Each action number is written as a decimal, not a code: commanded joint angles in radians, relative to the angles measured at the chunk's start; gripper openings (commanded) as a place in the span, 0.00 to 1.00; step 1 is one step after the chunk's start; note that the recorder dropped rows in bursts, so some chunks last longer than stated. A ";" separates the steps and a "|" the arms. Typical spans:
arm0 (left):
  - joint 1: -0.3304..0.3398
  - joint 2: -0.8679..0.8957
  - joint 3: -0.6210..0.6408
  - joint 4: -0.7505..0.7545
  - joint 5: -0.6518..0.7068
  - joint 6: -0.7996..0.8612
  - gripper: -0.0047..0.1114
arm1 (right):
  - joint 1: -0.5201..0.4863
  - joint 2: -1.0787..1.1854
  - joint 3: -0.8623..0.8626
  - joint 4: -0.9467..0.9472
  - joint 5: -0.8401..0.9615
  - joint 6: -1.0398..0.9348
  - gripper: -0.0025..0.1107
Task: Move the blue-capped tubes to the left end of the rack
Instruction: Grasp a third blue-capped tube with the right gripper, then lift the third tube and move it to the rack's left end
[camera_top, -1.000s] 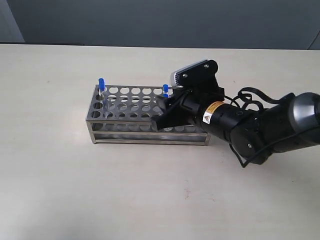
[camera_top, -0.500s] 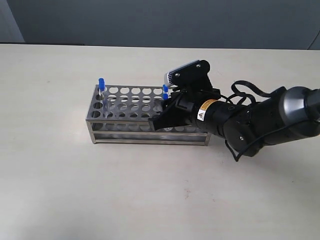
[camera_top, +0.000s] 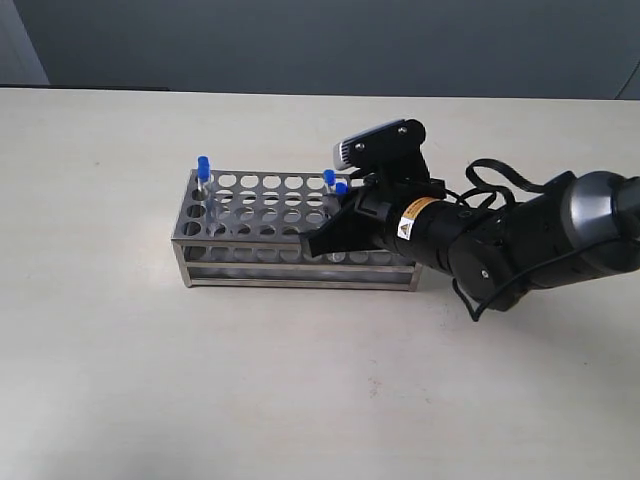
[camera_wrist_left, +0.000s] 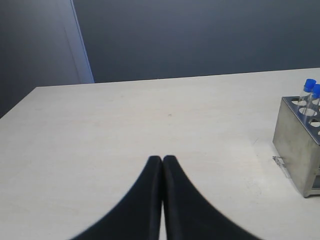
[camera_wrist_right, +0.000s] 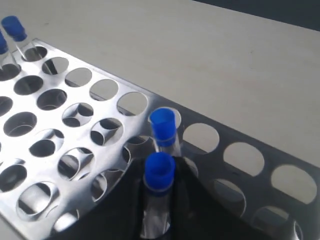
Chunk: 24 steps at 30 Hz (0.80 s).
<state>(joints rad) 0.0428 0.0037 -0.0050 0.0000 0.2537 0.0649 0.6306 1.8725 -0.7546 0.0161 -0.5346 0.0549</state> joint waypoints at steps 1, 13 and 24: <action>-0.006 -0.004 0.005 0.000 -0.014 -0.004 0.04 | 0.000 -0.066 0.001 -0.005 0.057 0.006 0.02; -0.006 -0.004 0.005 0.000 -0.014 -0.004 0.04 | 0.056 -0.307 -0.086 -0.197 0.097 0.053 0.02; -0.006 -0.004 0.005 0.000 -0.014 -0.004 0.04 | 0.204 -0.036 -0.388 -0.236 0.189 0.058 0.02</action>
<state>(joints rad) 0.0428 0.0037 -0.0050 0.0000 0.2537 0.0649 0.8234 1.8001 -1.1159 -0.2100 -0.3500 0.1071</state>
